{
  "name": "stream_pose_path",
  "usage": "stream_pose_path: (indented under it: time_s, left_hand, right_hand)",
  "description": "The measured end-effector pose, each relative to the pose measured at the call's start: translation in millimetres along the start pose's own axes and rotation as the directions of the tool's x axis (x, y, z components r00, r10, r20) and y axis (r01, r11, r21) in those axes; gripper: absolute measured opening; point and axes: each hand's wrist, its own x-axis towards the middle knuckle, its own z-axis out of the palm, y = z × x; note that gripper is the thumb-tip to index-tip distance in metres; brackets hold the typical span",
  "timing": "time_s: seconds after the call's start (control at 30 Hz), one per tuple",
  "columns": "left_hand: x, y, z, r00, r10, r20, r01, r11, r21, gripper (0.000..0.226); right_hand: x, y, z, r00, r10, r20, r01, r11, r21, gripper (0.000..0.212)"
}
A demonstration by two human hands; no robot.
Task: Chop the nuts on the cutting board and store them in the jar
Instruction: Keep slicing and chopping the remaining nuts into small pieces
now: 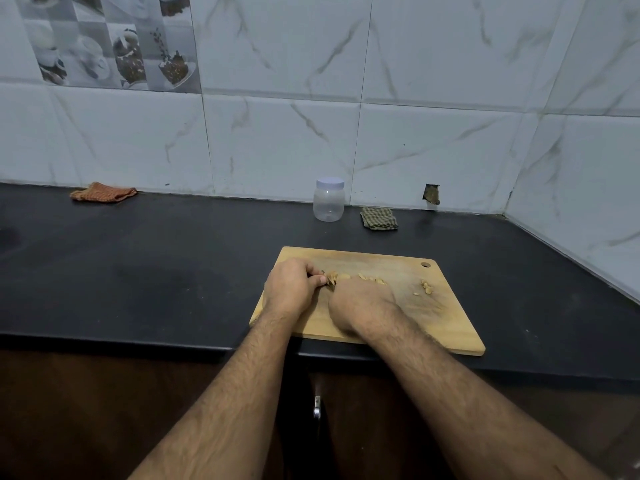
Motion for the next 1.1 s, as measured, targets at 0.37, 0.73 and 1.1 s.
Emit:
stream_pose_path:
  time_s: [0.37, 0.73, 1.1]
  left_hand:
    - [-1, -1, -2, 1.0, -0.008, 0.002, 0.008, 1.0, -0.009, 0.016]
    - [0, -2, 1, 1.0, 0.016, 0.0, -0.016, 1.0, -0.007, 0.015]
    - [2, -4, 2, 1.0, 0.012, 0.001, -0.012, 1.0, -0.011, 0.016]
  right_hand:
    - [-38, 17, 1, 0.999, 0.027, 0.043, -0.028, 0.999, 0.022, 0.027]
    - [-25, 8, -2, 0.998, 0.035, -0.051, -0.03, 0.995, 0.093, 0.031]
    - [-16, 5, 6, 0.997, 0.041, -0.066, -0.036, 0.997, 0.064, 0.03]
